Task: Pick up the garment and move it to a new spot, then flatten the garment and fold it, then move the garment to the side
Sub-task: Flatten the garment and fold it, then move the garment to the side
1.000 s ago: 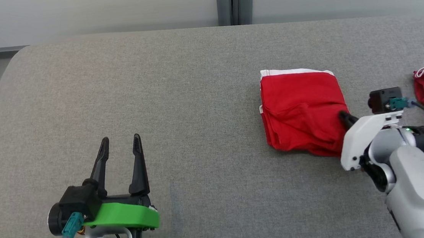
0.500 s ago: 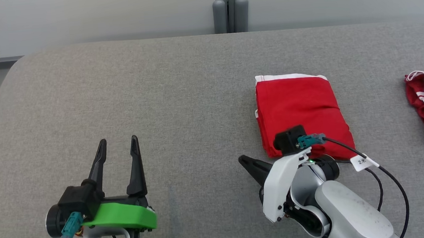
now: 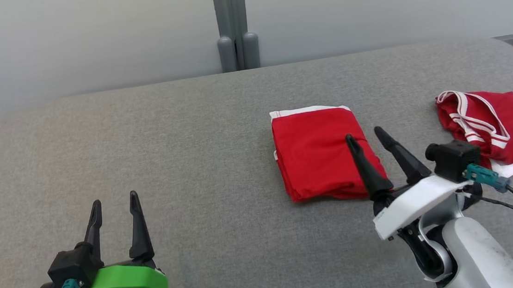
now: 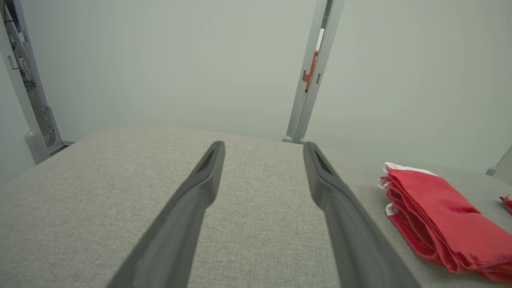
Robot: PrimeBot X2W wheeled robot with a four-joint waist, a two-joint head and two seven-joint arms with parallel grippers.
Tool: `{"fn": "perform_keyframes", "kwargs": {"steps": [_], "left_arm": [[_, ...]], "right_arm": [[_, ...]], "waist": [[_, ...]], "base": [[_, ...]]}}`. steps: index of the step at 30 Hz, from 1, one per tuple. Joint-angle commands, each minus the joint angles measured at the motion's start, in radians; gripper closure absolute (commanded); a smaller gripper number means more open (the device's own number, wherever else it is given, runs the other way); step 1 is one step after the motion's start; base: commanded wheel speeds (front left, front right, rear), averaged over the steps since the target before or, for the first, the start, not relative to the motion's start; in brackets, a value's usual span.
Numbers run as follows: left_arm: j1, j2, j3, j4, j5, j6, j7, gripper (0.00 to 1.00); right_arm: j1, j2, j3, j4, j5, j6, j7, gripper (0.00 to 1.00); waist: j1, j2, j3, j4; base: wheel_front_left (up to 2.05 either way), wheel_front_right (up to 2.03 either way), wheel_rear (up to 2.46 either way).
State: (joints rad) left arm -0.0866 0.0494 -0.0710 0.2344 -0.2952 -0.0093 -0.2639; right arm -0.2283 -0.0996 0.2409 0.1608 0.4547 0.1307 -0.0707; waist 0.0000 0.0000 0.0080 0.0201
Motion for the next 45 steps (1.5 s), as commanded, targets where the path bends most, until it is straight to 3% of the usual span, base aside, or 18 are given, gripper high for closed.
{"fn": "perform_keyframes", "kwargs": {"steps": [1,17,21,38,43,45], "left_arm": [[0.02,0.003,0.008,0.009,0.008,0.002,0.0,0.0],[0.023,0.003,0.005,0.085,0.053,-0.045,0.0,0.0],[0.029,0.003,0.004,0.092,0.062,-0.048,0.0,0.0],[0.039,0.003,0.008,0.092,0.049,-0.034,0.0,0.0],[0.029,0.003,-0.007,0.087,0.04,-0.034,0.0,0.0],[0.022,0.003,-0.016,0.082,0.038,-0.034,0.0,0.0]], "right_arm": [[0.012,-0.007,-0.025,0.007,-0.009,0.0,0.004,0.0],[0.007,-0.115,-0.139,0.248,-0.067,0.0,-0.02,0.0],[0.009,-0.11,-0.151,0.294,-0.055,0.0,-0.047,0.0],[0.031,-0.09,-0.147,0.273,-0.073,0.0,-0.063,0.0],[-0.009,-0.096,-0.139,0.261,-0.063,0.0,-0.018,0.0],[-0.04,-0.106,-0.13,0.273,-0.056,0.0,0.047,0.0]], "waist": [[0.0,0.0,-0.03,-0.036],[0.0,0.0,-0.063,-0.042],[0.0,0.0,-0.07,-0.037],[0.0,0.0,-0.075,-0.049],[0.0,0.0,-0.058,-0.043],[0.0,0.0,-0.048,-0.032]], "base": [[0.0,0.0,0.0],[0.0,0.0,0.0],[0.0,0.0,0.0],[0.0,0.0,0.0],[0.0,0.0,0.0],[0.0,0.0,0.0]]}}
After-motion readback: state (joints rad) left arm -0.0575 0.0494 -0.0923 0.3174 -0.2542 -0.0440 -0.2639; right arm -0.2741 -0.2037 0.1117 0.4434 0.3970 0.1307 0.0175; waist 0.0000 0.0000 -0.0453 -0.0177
